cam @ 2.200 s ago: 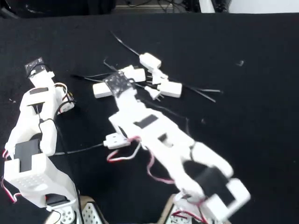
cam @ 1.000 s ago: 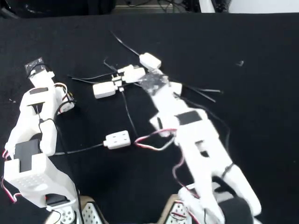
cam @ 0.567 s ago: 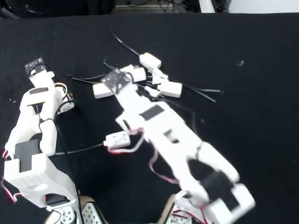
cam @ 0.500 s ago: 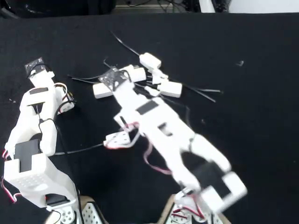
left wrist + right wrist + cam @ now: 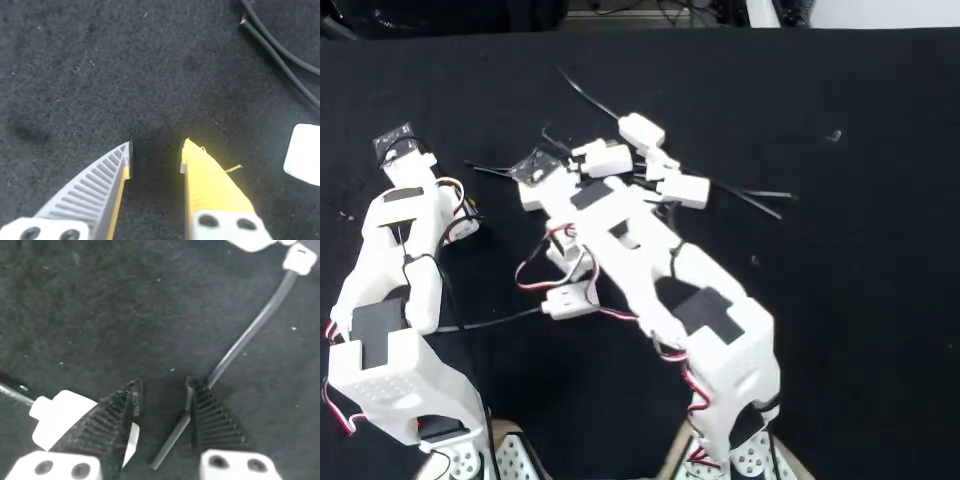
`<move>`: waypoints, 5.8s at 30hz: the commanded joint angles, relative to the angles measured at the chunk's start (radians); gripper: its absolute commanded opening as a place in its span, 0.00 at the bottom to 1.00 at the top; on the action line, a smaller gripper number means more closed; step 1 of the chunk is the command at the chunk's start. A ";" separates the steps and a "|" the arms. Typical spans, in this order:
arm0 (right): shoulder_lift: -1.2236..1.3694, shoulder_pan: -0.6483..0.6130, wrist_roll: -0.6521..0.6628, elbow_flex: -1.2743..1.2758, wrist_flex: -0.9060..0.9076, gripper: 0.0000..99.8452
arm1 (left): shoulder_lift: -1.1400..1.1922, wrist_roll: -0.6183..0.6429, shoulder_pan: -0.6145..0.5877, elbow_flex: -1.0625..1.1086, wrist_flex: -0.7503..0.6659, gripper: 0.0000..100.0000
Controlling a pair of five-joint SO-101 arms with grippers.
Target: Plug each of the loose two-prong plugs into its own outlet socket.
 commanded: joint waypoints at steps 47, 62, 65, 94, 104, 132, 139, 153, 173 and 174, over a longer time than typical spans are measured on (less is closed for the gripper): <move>-0.974 0.520 0.384 0.562 0.086 0.01 | -0.046 -0.008 -0.010 -0.008 0.011 0.17; -0.849 0.224 0.097 0.130 0.014 0.01 | -0.046 -0.008 -0.015 -0.008 0.011 0.17; -0.823 0.203 0.103 0.105 0.029 0.01 | -0.046 -0.008 -0.015 -0.007 0.011 0.17; -0.476 0.186 0.301 0.547 -0.180 0.05 | -0.046 -0.008 -0.016 -0.005 0.011 0.17; -0.377 0.157 0.132 0.343 -0.356 0.09 | -0.046 -0.008 -0.016 -0.008 0.011 0.17; -0.401 0.129 0.147 0.395 -0.290 0.10 | -0.046 -0.008 -0.039 -0.012 0.011 0.17; -0.208 0.005 0.080 0.226 -0.374 0.10 | -0.046 -0.008 -0.041 -0.012 0.011 0.17; -0.145 0.100 -0.046 -0.031 -0.161 0.21 | -0.046 -0.008 -0.041 -0.010 0.011 0.17; -0.111 0.307 0.278 0.133 -0.199 0.17 | -0.046 -0.008 -0.041 -0.012 0.011 0.17; -0.088 0.307 0.276 0.120 -0.199 0.17 | -0.046 -0.008 -0.041 -0.012 0.011 0.17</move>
